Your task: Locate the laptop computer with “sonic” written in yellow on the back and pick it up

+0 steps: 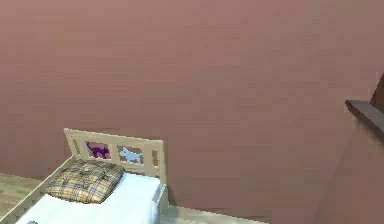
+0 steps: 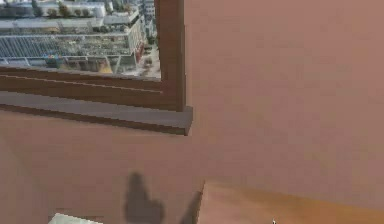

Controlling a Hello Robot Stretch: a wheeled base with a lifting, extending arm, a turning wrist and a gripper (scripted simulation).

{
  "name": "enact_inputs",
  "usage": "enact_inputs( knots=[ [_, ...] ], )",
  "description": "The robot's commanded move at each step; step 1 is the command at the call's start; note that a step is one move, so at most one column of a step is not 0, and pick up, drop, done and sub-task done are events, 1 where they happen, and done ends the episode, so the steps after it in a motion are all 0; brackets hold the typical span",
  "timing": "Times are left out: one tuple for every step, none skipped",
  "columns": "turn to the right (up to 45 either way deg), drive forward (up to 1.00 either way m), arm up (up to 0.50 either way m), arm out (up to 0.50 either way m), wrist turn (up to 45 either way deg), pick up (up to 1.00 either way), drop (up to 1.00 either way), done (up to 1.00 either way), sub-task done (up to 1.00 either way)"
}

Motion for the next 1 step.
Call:
enact_inputs(
  knots=[
    [0.0, 0.15, 0.0, 0.0, 0.0, 0.0, 0.0, 0.0, 0.0]
  ],
)
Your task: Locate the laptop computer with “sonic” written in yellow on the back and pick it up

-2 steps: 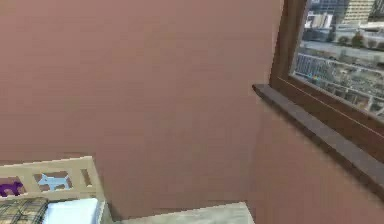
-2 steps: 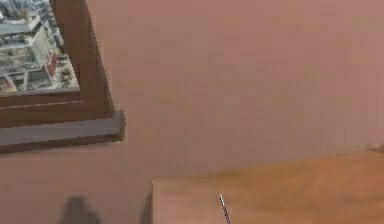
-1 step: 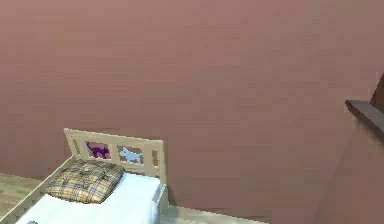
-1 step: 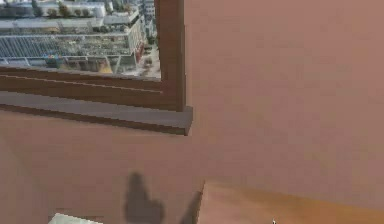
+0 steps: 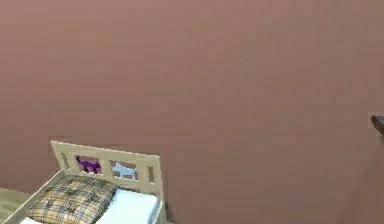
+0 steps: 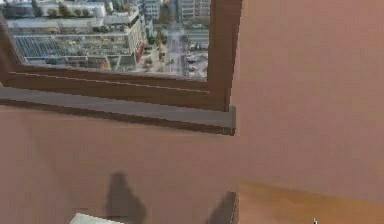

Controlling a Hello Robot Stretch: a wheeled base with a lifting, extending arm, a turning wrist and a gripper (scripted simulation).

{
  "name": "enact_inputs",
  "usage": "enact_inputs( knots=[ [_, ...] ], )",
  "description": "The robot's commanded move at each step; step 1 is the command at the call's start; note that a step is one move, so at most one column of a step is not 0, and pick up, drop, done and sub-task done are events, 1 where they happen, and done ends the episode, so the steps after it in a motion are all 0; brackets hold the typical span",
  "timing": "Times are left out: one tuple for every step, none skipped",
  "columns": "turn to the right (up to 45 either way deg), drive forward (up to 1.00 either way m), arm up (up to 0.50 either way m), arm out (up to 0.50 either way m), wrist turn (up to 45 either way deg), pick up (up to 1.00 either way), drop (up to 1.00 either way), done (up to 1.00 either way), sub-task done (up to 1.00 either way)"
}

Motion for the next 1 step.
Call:
enact_inputs(
  knots=[
    [45.0, 0.0, 0.0, 0.0, 0.0, 0.0, 0.0, 0.0, 0.0]
  ],
)
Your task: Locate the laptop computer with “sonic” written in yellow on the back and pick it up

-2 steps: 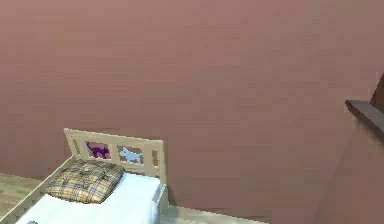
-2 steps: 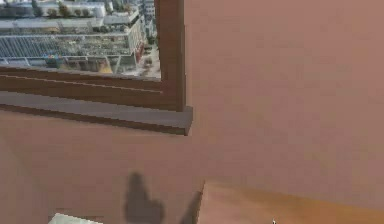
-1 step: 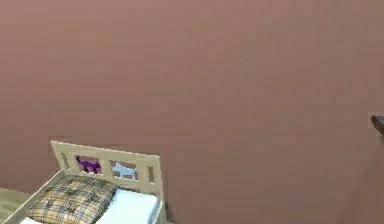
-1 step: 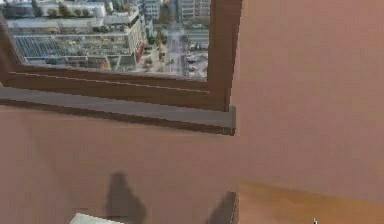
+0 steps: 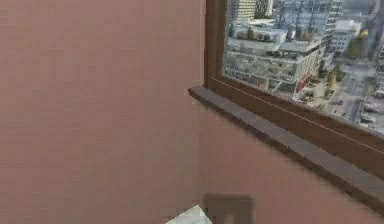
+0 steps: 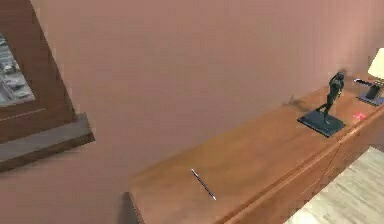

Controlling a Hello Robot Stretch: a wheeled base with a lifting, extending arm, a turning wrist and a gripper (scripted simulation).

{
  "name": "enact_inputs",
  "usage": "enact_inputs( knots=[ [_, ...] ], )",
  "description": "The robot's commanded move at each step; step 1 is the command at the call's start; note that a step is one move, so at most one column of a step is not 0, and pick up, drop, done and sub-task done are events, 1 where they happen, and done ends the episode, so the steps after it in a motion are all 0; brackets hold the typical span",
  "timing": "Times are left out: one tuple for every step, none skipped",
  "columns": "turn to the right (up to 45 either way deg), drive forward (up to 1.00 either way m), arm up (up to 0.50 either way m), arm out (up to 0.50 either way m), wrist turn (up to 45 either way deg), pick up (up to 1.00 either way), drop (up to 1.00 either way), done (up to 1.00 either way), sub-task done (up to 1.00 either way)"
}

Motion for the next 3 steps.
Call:
enact_inputs(
  knots=[
    [45.0, 0.0, 0.0, 0.0, 0.0, 0.0, 0.0, 0.0, 0.0],
    [45.0, 0.0, 0.0, 0.0, 0.0, 0.0, 0.0, 0.0, 0.0],
    [27.0, 0.0, 0.0, 0.0, 0.0, 0.0, 0.0, 0.0, 0.0]
  ],
)
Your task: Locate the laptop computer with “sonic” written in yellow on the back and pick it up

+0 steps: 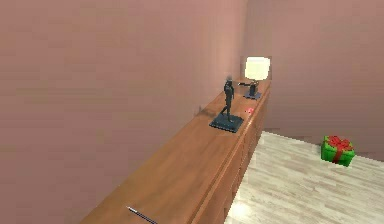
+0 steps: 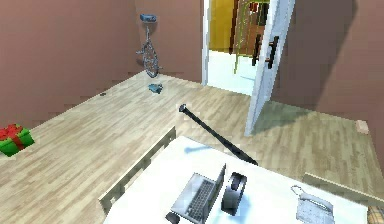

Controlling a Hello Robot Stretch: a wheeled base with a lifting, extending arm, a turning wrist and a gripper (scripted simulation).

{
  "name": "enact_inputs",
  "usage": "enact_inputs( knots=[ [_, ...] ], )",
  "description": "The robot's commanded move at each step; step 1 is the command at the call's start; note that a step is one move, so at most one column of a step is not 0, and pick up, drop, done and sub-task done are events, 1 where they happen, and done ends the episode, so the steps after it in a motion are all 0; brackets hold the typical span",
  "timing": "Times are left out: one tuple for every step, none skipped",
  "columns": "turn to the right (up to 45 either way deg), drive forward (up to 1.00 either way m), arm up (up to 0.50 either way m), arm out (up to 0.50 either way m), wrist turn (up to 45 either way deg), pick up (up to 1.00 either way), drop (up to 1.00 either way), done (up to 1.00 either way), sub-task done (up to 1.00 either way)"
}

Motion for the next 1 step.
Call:
enact_inputs(
  knots=[
    [0.0, 0.0, 0.46, 0.0, 0.0, 0.0, 0.0, 0.0, 0.0]
  ],
)
